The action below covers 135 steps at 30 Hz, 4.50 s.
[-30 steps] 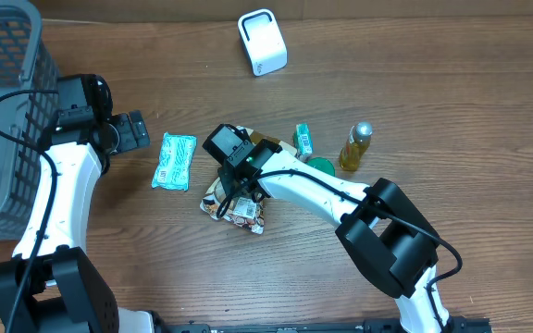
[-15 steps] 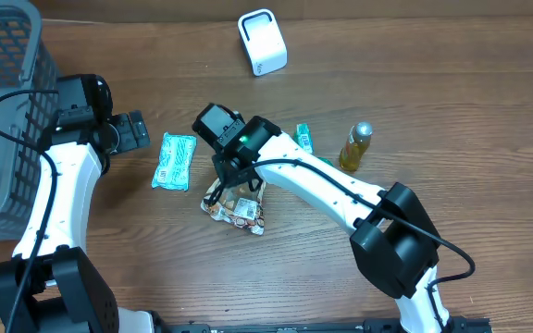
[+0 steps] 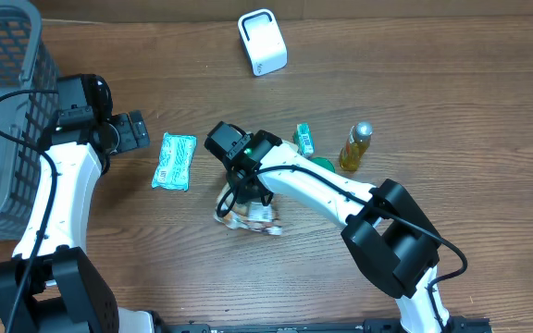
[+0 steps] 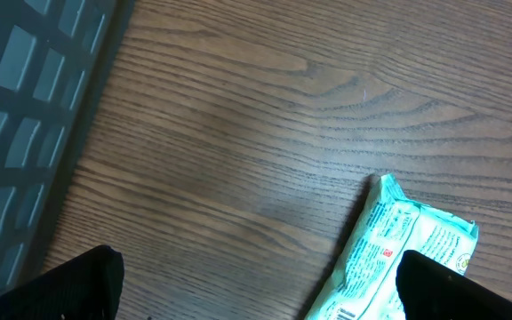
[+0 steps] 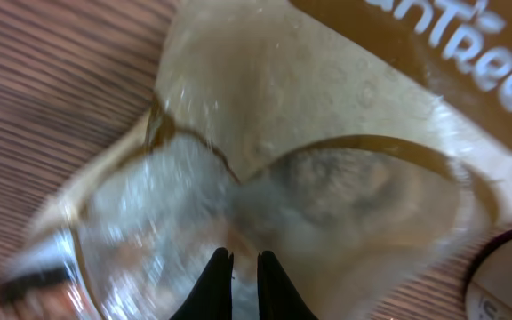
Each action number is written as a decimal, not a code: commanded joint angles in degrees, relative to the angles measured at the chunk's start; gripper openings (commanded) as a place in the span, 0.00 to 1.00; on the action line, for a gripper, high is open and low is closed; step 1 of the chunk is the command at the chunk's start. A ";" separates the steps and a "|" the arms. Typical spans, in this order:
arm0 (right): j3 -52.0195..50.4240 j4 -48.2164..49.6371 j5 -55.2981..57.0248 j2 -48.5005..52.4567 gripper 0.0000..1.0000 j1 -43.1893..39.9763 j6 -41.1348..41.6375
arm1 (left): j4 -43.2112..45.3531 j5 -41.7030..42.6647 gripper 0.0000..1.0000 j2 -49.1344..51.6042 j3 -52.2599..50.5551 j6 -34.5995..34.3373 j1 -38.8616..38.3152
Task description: Scan the item barcode
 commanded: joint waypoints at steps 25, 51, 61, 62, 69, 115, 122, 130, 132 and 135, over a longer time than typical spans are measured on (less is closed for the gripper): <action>-3.63 14.49 -15.47 -1.51 0.08 -0.83 0.13 | 0.04 -0.26 1.00 -0.85 1.29 0.66 -0.37; -2.01 -4.33 -21.64 -3.17 0.49 -8.39 -0.85 | 0.04 -0.26 1.00 -0.85 1.29 0.66 -0.39; -2.34 0.24 -23.23 -3.17 0.49 -8.39 -0.48 | 0.04 -0.26 0.99 -0.85 1.29 0.66 -0.37; -2.34 0.87 -23.21 -3.17 0.49 -8.35 0.48 | 0.04 -0.28 1.00 -0.85 1.29 0.66 -0.37; -2.34 5.01 -25.03 -3.17 0.49 -7.82 1.97 | 0.04 -0.26 1.00 -0.85 1.29 0.66 -0.37; 2.43 -2.14 -17.94 -6.43 0.65 -4.74 1.51 | 0.04 -0.26 1.00 -0.85 1.29 0.66 -0.37; 2.38 -6.64 -17.92 -6.43 0.66 -4.74 1.49 | 0.04 -0.26 1.00 -0.85 1.29 0.66 -0.37; 2.38 -6.73 -17.94 -6.43 0.67 -4.74 1.51 | 0.04 -0.26 1.00 -0.85 1.29 0.66 -0.37; 2.38 -6.62 -17.94 -6.43 0.67 -4.74 1.51 | 0.04 -0.26 1.00 -0.85 1.29 0.66 -0.37; 2.38 -6.58 -17.92 -6.43 0.67 -4.74 1.49 | 0.04 -0.26 1.00 -0.85 1.29 0.66 -0.39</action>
